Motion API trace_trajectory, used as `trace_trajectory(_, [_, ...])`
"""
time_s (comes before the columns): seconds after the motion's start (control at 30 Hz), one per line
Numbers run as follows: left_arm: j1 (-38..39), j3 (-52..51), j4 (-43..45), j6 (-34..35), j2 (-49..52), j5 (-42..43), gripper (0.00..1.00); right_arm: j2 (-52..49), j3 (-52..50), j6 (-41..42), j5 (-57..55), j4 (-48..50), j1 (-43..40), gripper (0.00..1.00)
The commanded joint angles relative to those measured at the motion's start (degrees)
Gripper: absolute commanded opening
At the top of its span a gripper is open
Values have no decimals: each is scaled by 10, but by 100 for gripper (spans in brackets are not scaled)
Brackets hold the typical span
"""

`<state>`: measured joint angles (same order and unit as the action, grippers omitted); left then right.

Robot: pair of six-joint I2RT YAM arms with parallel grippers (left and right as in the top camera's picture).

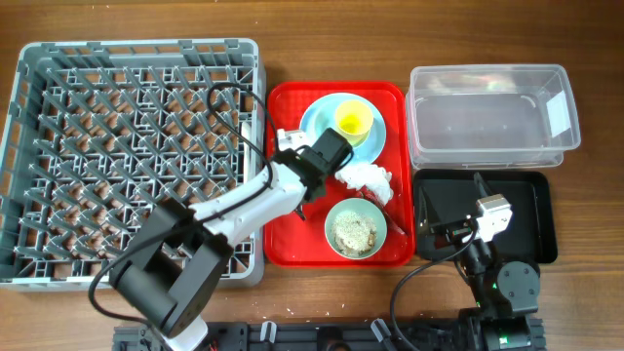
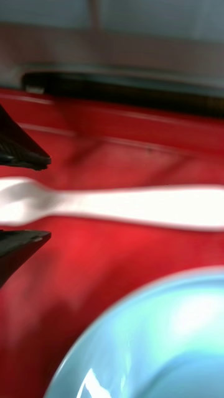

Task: Sort waste into correct bins and load items into the dishwasher rack
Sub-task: 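Reach the left gripper back to the white fork and grasp it, then carry the white fork with the left gripper into the grey rack and release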

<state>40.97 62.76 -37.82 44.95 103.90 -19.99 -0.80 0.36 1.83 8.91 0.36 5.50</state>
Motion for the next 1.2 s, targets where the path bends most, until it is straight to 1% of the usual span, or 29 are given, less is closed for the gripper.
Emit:
trace_trajectory(0.0, [-23, 1, 12, 7, 25, -9, 27, 2, -1, -3, -3, 2, 1, 100])
trace_trajectory(0.07, [-19, 1, 18, 5, 39, 40, 26, 2, -1, -3, -3, 2, 1, 100])
trace_trajectory(0.1, [-15, 1, 20, 5, 45, 46, 25, 2, -1, -3, -4, 2, 1, 100])
trace_trajectory(0.23, [-9, 1, 23, 5, 53, 48, 26, 2, -1, -3, -4, 2, 1, 100])
trace_trajectory(0.3, [-9, 1, 2, 5, 53, 82, 26, 2, -1, -3, -4, 2, 1, 100])
trace_trajectory(0.33, [-9, 1, -11, 5, 53, 96, 24, 2, -1, -3, -3, 2, 1, 100])
trace_trajectory(0.37, [-8, 1, -23, 5, 53, 104, 18, 2, -1, -3, -3, 2, 1, 100])
trace_trajectory(0.4, [-9, 1, -37, 5, 53, 106, 4, 2, -1, -3, -3, 2, 1, 100])
trace_trajectory(0.5, [-10, 3, -52, 5, 39, 105, 4, 2, -1, -3, -3, 2, 1, 100])
trace_trajectory(0.63, [-10, 7, -55, 5, -31, 105, 4, 2, -1, -3, -3, 2, 1, 100])
trace_trajectory(0.73, [-10, 7, -62, -1, -136, 105, 4, 2, -1, -3, -4, 2, 1, 100])
trace_trajectory(0.83, [-15, 7, -62, -56, -220, 105, 4, 2, -1, -3, -3, 2, 1, 100])
trace_trajectory(0.9, [-21, 7, -65, -57, -260, 106, 4, 2, -1, -3, -3, 2, 1, 100])
trace_trajectory(0.97, [-21, 7, -68, -57, -268, 105, 4, 2, -1, -3, -4, 2, 1, 100])
trace_trajectory(1.0, [-21, 7, -68, -57, -264, 106, 4, 2, -1, -3, -3, 2, 1, 100])
trace_trajectory(1.03, [-21, 7, -68, -54, -255, 111, 9, 2, -1, -3, -3, 2, 1, 100])
trace_trajectory(1.1, [-17, 3, -68, -52, -224, 155, 23, 2, -1, -3, -3, 2, 1, 100])
trace_trajectory(1.17, [-7, -7, -86, -14, -175, 168, 36, 2, -1, -3, -3, 2, 1, 100])
